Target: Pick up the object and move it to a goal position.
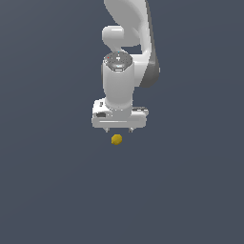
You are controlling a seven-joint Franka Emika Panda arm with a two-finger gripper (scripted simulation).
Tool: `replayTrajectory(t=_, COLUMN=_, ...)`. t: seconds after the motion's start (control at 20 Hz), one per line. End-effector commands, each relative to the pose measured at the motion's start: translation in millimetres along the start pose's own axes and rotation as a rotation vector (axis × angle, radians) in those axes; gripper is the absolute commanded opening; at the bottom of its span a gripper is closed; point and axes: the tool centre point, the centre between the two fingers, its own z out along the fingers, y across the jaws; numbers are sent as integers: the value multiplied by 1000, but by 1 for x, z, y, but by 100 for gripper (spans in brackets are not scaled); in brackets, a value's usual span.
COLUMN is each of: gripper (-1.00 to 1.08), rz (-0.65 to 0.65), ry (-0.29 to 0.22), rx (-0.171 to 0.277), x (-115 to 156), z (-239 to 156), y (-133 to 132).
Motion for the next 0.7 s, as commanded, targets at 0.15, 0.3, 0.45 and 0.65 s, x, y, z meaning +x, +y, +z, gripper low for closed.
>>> replayTrajectory(t=0.15, gripper=100, rz=1, ry=5, rx=-6, x=1, z=-2, y=5)
replayTrajectory(t=0.3, gripper=100, rz=5, ry=18, rx=-23, x=3, z=-6, y=19)
replayTrajectory(t=0.45, gripper=100, rz=7, ry=27, rx=-36, x=4, z=-10, y=29)
replayTrajectory(t=0.65, gripper=100, rz=7, ry=27, rx=-35, x=4, z=-10, y=28)
